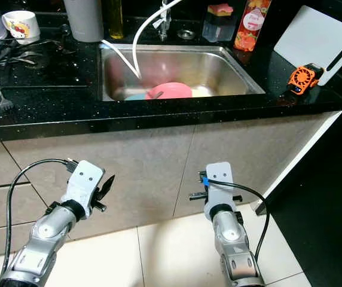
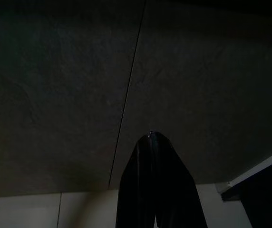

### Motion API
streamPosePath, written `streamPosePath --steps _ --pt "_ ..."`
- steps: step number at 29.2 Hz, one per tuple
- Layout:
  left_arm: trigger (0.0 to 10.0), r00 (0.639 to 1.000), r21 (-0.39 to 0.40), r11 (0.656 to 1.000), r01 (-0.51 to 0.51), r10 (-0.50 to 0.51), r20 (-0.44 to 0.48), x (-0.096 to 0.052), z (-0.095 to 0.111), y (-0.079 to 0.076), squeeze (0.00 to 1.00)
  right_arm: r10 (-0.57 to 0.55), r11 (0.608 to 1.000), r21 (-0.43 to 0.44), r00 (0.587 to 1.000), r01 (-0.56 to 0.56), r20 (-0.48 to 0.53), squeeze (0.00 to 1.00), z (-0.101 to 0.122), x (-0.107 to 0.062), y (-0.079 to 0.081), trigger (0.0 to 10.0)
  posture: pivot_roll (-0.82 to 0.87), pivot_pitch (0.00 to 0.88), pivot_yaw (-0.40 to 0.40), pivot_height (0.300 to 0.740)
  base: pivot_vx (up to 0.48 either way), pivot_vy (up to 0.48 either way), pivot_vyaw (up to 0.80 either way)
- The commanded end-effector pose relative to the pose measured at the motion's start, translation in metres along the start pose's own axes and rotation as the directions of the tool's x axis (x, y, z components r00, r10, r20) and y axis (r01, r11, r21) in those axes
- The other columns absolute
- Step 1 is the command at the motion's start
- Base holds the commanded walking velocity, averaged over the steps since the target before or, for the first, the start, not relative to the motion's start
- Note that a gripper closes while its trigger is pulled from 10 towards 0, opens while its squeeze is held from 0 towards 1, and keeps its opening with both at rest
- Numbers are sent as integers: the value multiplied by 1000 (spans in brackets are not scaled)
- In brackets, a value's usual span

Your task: Kitchen organization

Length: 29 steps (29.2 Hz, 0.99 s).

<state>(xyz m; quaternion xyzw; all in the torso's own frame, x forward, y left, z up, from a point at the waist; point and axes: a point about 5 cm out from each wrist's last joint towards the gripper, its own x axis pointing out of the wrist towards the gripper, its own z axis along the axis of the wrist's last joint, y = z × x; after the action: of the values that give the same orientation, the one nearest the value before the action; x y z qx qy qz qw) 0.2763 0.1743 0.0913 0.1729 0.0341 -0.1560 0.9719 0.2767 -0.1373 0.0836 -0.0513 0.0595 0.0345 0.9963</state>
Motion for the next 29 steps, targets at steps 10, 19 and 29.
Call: streamPosePath --steps 10,19,29 --pt "10000 1000 -2 1000 26 -26 -6 1 -3 -7 0 4 1000 -11 1000 -4 -17 0 -4 1 -2 10000 183 39 -87 740 0 0 0" --pt "10000 1000 -3 1000 28 -28 -7 0 -3 -7 0 6 1000 -10 1000 -7 -18 0 -4 0 -1 10000 184 40 -86 740 0 0 0" --pt "10000 1000 -4 1000 28 -28 -7 0 -2 -7 0 0 1000 -5 1000 -1 -17 0 -4 0 -2 10000 182 50 -83 740 0 0 0"
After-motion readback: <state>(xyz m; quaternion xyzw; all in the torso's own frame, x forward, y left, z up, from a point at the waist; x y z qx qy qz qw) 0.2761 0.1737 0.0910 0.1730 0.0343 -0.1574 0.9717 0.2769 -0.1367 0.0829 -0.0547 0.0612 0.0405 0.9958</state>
